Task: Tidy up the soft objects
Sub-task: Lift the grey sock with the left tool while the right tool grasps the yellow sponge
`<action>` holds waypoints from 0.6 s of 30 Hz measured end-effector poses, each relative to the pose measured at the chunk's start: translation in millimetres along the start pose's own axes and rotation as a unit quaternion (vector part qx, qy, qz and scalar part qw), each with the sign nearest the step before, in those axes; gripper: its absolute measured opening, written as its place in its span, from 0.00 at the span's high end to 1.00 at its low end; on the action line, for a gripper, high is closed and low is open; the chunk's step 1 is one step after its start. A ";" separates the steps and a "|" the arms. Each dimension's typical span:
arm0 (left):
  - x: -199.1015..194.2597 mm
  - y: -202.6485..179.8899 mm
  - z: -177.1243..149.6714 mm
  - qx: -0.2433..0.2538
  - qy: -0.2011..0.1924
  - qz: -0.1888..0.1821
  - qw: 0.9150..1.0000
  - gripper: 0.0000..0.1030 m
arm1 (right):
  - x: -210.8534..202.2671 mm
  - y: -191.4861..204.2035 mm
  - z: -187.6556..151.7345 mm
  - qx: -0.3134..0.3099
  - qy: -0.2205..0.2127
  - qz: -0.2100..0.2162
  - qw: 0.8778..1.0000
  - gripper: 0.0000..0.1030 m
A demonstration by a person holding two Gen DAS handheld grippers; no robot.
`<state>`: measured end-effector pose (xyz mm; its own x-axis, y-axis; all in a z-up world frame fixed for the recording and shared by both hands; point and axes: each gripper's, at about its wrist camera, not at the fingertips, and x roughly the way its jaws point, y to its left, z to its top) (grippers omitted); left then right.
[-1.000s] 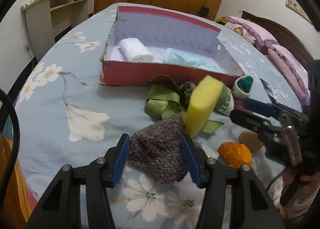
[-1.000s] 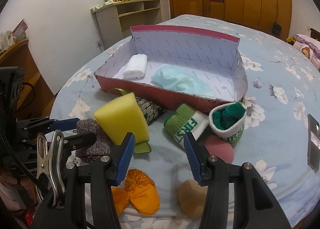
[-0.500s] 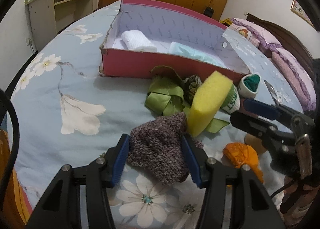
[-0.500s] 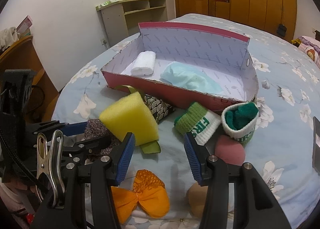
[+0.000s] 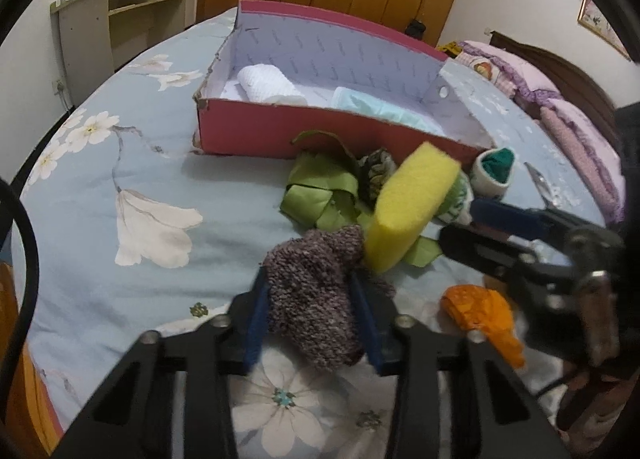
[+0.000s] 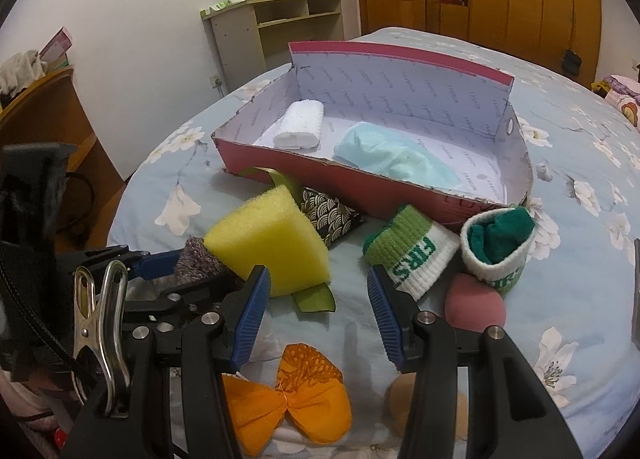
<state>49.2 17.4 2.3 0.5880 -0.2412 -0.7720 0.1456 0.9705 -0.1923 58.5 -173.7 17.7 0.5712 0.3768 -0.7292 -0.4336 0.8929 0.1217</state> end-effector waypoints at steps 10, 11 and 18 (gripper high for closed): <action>-22.5 8.8 5.4 -0.002 -0.024 0.009 1.000 0.76 | 10.5 7.3 5.2 -0.005 0.007 0.026 1.000 0.50; -23.9 11.9 6.2 -0.007 -0.025 0.016 1.000 0.76 | 12.4 8.1 6.6 -0.004 0.008 0.030 1.000 0.50; -28.8 31.5 7.7 -0.022 -0.034 0.061 0.997 0.76 | 32.5 17.0 16.7 -0.016 0.018 0.038 0.999 0.50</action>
<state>43.0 54.9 23.2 0.6519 -0.1195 -0.7488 0.0359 0.9913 -0.1270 81.4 -142.1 7.3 0.5109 0.4337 -0.7422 -0.4965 0.8537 0.1571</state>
